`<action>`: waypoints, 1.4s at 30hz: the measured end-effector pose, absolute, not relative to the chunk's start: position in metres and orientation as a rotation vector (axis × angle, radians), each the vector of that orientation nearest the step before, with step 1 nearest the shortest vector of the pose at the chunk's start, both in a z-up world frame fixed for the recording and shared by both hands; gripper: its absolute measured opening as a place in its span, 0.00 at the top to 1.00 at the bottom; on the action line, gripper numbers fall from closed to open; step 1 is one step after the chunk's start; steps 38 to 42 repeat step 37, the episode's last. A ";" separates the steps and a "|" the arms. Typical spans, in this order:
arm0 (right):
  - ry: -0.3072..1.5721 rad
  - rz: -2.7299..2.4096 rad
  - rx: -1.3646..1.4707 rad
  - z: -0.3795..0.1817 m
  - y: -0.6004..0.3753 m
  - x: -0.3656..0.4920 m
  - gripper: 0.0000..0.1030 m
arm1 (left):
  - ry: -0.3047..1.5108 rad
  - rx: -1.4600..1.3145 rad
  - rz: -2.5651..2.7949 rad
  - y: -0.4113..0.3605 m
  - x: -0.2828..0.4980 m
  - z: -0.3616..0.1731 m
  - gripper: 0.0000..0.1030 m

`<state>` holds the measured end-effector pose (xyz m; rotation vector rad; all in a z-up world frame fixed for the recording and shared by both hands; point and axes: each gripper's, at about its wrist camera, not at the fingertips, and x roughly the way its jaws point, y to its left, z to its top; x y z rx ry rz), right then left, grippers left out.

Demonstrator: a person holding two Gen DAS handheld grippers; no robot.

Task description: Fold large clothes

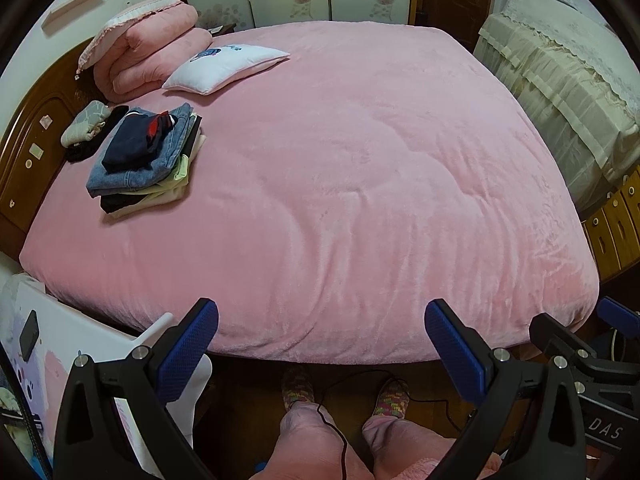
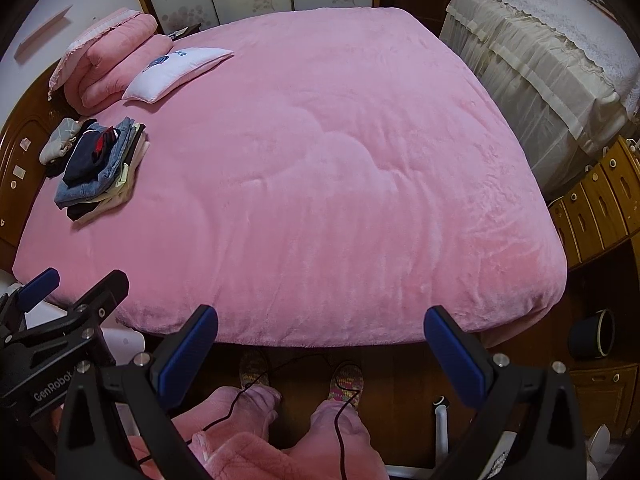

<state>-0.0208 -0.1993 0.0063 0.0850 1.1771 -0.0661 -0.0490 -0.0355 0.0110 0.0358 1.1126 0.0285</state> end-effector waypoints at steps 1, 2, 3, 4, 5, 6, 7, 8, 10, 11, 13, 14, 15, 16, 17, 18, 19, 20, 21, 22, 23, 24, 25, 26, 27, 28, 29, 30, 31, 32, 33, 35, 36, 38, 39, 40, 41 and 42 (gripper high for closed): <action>1.178 -0.066 0.084 0.006 -0.199 -0.020 0.00 | 1.112 0.036 0.028 -0.036 -0.049 0.011 0.01; 1.178 -0.066 0.085 0.006 -0.199 -0.020 0.00 | 1.112 0.036 0.030 -0.036 -0.049 0.011 0.01; 1.177 -0.066 0.085 0.006 -0.200 -0.021 0.00 | 1.112 0.036 0.031 -0.037 -0.049 0.011 0.01; 1.178 -0.067 0.084 0.006 -0.200 -0.020 0.00 | 1.112 0.035 0.032 -0.037 -0.049 0.011 0.01; 1.178 -0.067 0.085 0.006 -0.200 -0.020 0.00 | 1.113 0.036 0.030 -0.036 -0.049 0.011 0.01; 1.179 -0.066 0.084 0.006 -0.200 -0.021 0.00 | 1.114 0.036 0.030 -0.037 -0.049 0.010 0.01; 1.180 -0.067 0.085 0.006 -0.200 -0.021 0.00 | 1.115 0.036 0.031 -0.037 -0.049 0.010 0.01; 1.181 -0.067 0.086 0.006 -0.200 -0.021 0.00 | 1.114 0.036 0.030 -0.037 -0.049 0.010 0.01; 1.182 -0.066 0.088 0.005 -0.200 -0.021 0.00 | 1.114 0.037 0.031 -0.037 -0.049 0.010 0.01; 1.184 -0.065 0.089 0.005 -0.201 -0.020 0.00 | 1.114 0.037 0.030 -0.036 -0.048 0.010 0.01; 1.189 -0.064 0.090 0.003 -0.202 -0.019 0.00 | 1.116 0.036 0.035 -0.038 -0.049 0.010 0.01; 1.192 -0.062 0.089 0.003 -0.203 -0.019 0.00 | 1.118 0.034 0.038 -0.038 -0.048 0.009 0.01; 1.194 -0.061 0.089 0.003 -0.204 -0.018 0.00 | 1.119 0.032 0.041 -0.037 -0.048 0.009 0.01; 1.195 -0.059 0.089 0.002 -0.206 -0.017 0.00 | 1.120 0.030 0.044 -0.038 -0.048 0.009 0.01; 1.198 -0.057 0.087 0.002 -0.207 -0.015 0.00 | 1.122 0.027 0.047 -0.038 -0.048 0.009 0.01; 1.200 -0.057 0.086 0.001 -0.207 -0.015 0.00 | 1.124 0.025 0.049 -0.039 -0.048 0.009 0.01; 1.202 -0.055 0.087 0.001 -0.208 -0.013 0.00 | 1.126 0.024 0.049 -0.039 -0.048 0.008 0.01; 1.206 -0.052 0.088 0.000 -0.209 -0.013 0.00 | 1.129 0.025 0.050 -0.039 -0.048 0.007 0.01; 1.209 -0.052 0.089 0.000 -0.209 -0.012 0.00 | 1.132 0.027 0.051 -0.039 -0.047 0.007 0.01; 1.211 -0.051 0.091 -0.001 -0.209 -0.011 0.00 | 1.133 0.027 0.051 -0.040 -0.047 0.007 0.01; 1.213 -0.051 0.093 -0.001 -0.210 -0.011 0.00 | 1.132 0.027 0.051 -0.040 -0.046 0.007 0.01; 1.214 -0.052 0.094 -0.001 -0.211 -0.010 0.00 | 1.131 0.027 0.053 -0.040 -0.046 0.007 0.01; 1.215 -0.052 0.096 -0.002 -0.212 -0.010 0.00 | 1.131 0.029 0.053 -0.041 -0.046 0.006 0.01; 1.216 -0.052 0.097 -0.002 -0.213 -0.009 0.00 | 1.130 0.031 0.051 -0.041 -0.045 0.006 0.01; 1.217 -0.053 0.099 -0.002 -0.213 -0.009 0.00 | 1.130 0.034 0.050 -0.041 -0.044 0.006 0.01; 1.218 -0.054 0.101 -0.002 -0.214 -0.008 0.00 | 1.131 0.036 0.049 -0.042 -0.044 0.005 0.01; 1.220 -0.056 0.104 -0.003 -0.214 -0.008 0.00 | 1.132 0.037 0.047 -0.042 -0.044 0.005 0.01; 1.221 -0.057 0.106 -0.003 -0.215 -0.008 0.00 | 1.133 0.040 0.045 -0.043 -0.043 0.004 0.01; 1.222 -0.059 0.107 -0.003 -0.215 -0.008 0.00 | 1.134 0.041 0.045 -0.043 -0.042 0.005 0.01; 1.222 -0.061 0.108 -0.003 -0.216 -0.008 0.00 | 1.134 0.043 0.043 -0.043 -0.042 0.004 0.01; 1.222 -0.062 0.110 -0.003 -0.216 -0.008 0.00 | 1.134 0.047 0.044 -0.044 -0.042 0.004 0.01; 1.221 -0.063 0.112 -0.003 -0.216 -0.008 0.00 | 1.131 0.050 0.044 -0.045 -0.040 0.006 0.01; 1.222 -0.064 0.111 -0.003 -0.216 -0.008 0.00 | 1.128 0.053 0.044 -0.045 -0.040 0.006 0.01; 1.222 -0.064 0.111 -0.003 -0.216 -0.008 0.00 | 1.127 0.056 0.044 -0.045 -0.040 0.007 0.01; 1.222 -0.064 0.111 -0.003 -0.216 -0.008 0.00 | 1.127 0.056 0.044 -0.045 -0.040 0.007 0.01; 1.222 -0.064 0.111 -0.003 -0.216 -0.008 0.00 | 1.127 0.056 0.044 -0.045 -0.040 0.007 0.01; 1.222 -0.064 0.111 -0.003 -0.216 -0.008 0.00 | 1.127 0.056 0.044 -0.045 -0.040 0.007 0.01; 1.222 -0.064 0.111 -0.003 -0.216 -0.008 0.00 | 1.127 0.056 0.044 -0.045 -0.040 0.007 0.01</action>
